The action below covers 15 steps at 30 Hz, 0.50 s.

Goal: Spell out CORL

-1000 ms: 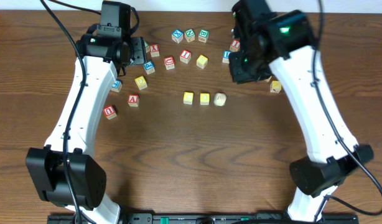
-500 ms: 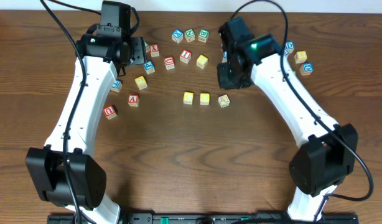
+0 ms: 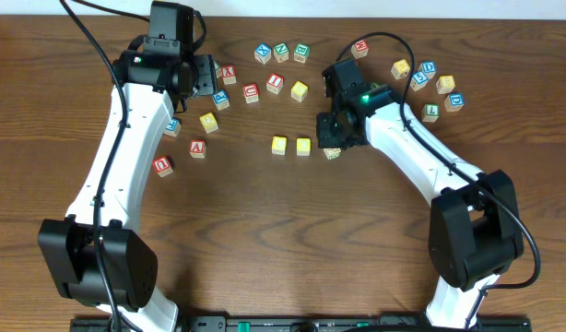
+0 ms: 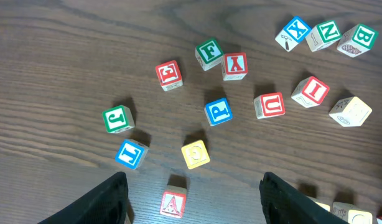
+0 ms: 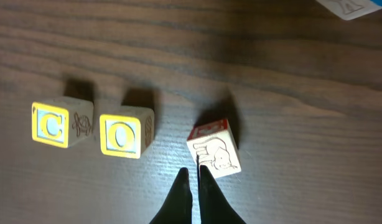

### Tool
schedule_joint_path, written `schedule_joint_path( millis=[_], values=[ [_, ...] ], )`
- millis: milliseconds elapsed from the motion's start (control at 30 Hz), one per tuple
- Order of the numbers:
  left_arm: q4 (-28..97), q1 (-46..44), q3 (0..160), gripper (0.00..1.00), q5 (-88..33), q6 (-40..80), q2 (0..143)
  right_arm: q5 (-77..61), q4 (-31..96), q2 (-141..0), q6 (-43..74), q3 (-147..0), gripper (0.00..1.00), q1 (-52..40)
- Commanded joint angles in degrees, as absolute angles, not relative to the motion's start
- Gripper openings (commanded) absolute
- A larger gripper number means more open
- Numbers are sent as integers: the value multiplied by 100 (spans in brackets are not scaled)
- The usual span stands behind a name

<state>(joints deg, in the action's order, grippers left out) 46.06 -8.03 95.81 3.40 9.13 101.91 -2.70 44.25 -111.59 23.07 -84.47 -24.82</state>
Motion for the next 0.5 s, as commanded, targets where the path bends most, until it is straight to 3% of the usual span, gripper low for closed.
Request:
schedule_joint_path(
  millis=[0,467],
  values=[
    [4602,-794,9579,67,429,884,10272,-296,4248,-11183,2617,-8350,1,-2427],
    [4604,-794,9579,67,392,882,10272,-720,4442,-11719,2432,-8350,1,-2532]
  ],
)
